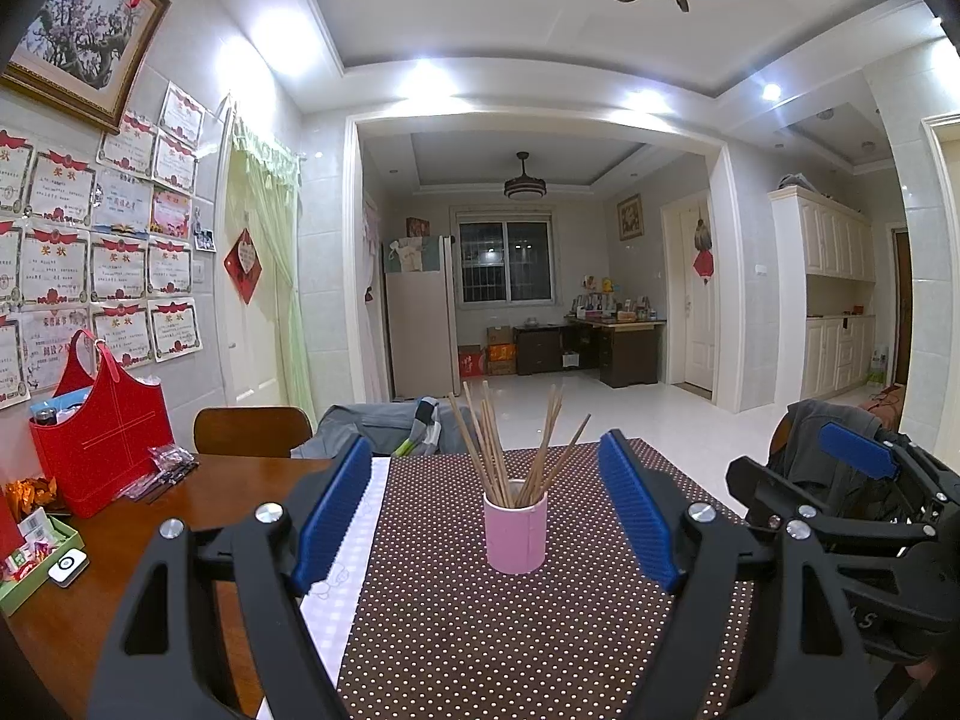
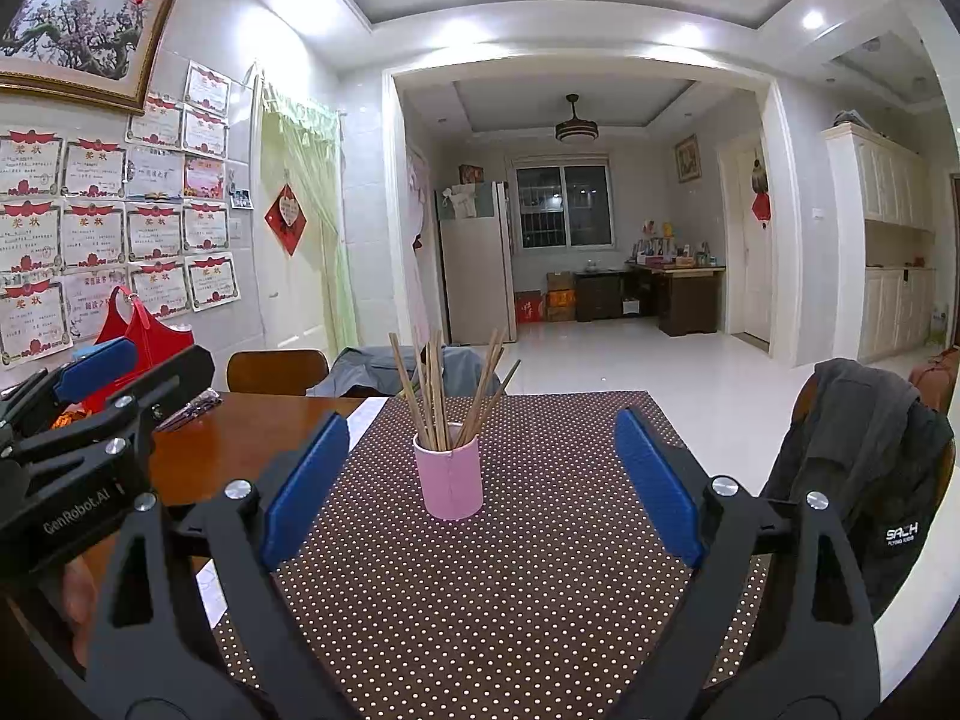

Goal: Organize utensils

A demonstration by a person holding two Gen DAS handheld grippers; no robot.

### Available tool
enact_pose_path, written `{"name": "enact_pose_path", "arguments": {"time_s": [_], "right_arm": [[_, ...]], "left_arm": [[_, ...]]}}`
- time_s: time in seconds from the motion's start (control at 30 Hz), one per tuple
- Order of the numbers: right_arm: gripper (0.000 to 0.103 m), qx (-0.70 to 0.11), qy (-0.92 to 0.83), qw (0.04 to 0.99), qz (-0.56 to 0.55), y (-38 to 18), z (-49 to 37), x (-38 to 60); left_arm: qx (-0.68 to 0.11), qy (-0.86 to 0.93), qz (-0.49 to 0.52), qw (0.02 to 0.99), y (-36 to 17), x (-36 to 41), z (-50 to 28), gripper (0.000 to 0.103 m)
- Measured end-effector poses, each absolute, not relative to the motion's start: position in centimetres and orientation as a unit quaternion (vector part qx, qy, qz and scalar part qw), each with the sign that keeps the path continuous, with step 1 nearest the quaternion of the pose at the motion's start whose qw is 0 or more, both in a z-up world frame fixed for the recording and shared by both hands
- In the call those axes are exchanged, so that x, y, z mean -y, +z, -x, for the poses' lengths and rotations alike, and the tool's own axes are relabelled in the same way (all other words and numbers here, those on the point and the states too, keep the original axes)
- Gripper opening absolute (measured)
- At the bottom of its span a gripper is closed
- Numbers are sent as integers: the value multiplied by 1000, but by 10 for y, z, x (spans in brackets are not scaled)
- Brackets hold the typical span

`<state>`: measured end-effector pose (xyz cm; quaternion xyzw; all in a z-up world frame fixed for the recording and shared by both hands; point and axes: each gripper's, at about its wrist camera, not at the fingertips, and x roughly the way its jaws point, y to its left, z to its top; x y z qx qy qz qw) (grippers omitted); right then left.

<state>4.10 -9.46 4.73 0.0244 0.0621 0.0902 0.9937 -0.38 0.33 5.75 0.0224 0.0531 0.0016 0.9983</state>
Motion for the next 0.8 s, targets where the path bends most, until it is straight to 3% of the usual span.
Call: {"name": "enact_pose_path", "arguments": {"time_s": [0.8], "right_arm": [[89,-65,90,993,-27,46,-40,91]], "left_arm": [[-58,1,-24,998,54,-5,3,77]]}}
